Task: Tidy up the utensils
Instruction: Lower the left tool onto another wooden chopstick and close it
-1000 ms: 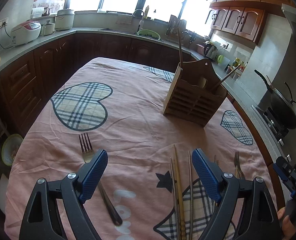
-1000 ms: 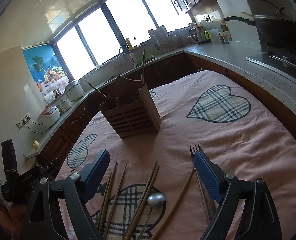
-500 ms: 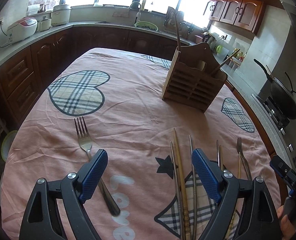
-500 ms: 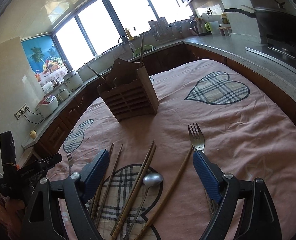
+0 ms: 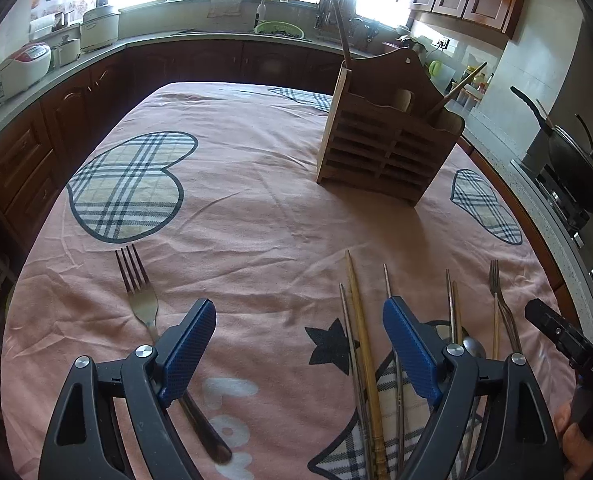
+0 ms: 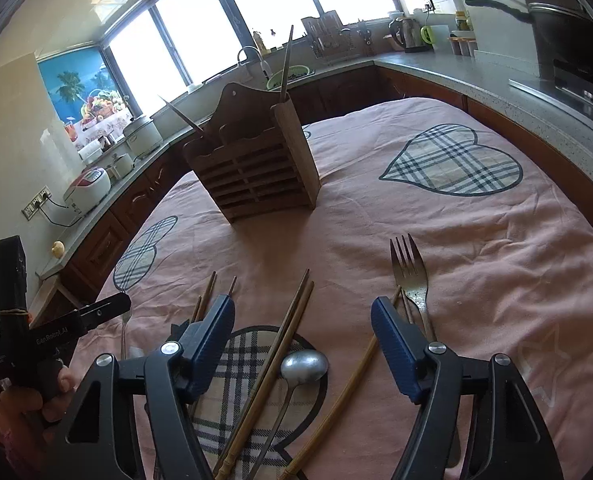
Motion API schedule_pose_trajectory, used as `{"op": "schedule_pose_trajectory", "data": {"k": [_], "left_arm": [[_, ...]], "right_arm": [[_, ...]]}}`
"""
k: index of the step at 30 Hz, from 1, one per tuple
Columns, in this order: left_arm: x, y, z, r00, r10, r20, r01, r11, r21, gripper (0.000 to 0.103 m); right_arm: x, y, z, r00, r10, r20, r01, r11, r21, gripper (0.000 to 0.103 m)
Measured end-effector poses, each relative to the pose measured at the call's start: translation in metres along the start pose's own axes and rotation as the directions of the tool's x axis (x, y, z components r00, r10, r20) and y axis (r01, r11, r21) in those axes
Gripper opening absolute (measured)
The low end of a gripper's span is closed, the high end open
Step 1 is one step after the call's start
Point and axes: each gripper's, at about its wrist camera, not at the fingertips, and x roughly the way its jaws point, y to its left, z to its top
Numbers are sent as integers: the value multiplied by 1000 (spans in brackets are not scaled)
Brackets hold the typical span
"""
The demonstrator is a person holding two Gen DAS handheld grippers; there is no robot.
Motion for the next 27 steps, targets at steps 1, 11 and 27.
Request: {"op": "schedule_pose_trajectory", "data": {"k": [1,11,27], "left_arm": [[3,-1,2,1000,1,-3,-1,1000,3,84],[41,-14,20,996,-12,-92,17,999,47,69],[126,-44,44,962,-50,-269,93,984,150,40]], "right_arm": [[4,0,1,1000,1,-9,-1,1000,-2,66],[45,5,21,996,16,-93,-18,1000,-14,51],[115,5,30,963,-20,-269,1,998,-69,18]]}}
